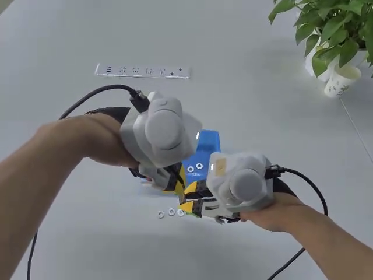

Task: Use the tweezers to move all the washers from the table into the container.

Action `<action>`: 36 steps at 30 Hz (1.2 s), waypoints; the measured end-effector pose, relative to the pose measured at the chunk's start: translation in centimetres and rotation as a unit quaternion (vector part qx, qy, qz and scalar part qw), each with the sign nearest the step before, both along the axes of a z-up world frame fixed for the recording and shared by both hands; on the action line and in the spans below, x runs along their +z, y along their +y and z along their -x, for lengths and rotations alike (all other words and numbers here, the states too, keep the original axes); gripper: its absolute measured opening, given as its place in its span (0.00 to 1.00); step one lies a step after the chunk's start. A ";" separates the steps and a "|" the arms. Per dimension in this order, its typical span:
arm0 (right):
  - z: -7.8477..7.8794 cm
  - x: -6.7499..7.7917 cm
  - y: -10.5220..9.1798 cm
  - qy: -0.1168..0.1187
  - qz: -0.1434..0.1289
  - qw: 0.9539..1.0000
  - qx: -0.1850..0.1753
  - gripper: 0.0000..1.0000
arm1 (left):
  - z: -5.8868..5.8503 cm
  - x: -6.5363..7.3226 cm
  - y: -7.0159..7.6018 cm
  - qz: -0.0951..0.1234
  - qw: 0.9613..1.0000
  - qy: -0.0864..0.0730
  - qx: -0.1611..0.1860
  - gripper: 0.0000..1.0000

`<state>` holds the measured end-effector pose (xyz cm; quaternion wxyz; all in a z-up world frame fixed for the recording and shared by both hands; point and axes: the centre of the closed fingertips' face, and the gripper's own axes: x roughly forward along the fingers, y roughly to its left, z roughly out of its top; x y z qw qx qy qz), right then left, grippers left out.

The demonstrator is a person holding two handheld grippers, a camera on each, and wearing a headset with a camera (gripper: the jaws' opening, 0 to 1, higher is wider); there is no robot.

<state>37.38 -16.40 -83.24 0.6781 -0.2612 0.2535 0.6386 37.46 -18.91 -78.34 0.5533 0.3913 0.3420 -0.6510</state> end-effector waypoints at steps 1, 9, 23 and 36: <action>0.1 -0.1 0.0 0.000 0.001 1.000 0.001 0.11 | 0.1 -0.1 0.0 0.000 1.000 0.000 0.000 0.05; 0.3 -0.8 0.1 0.003 0.001 1.000 0.000 0.11 | 0.3 -0.6 0.2 -0.001 1.000 -0.003 0.004 0.05; 0.3 -1.5 0.5 0.007 0.001 1.000 0.003 0.11 | 0.4 -1.4 0.6 -0.006 1.000 -0.007 0.009 0.05; 0.3 -1.7 0.6 0.009 0.001 1.000 0.004 0.11 | 0.4 -1.5 0.6 -0.004 1.000 -0.008 0.014 0.05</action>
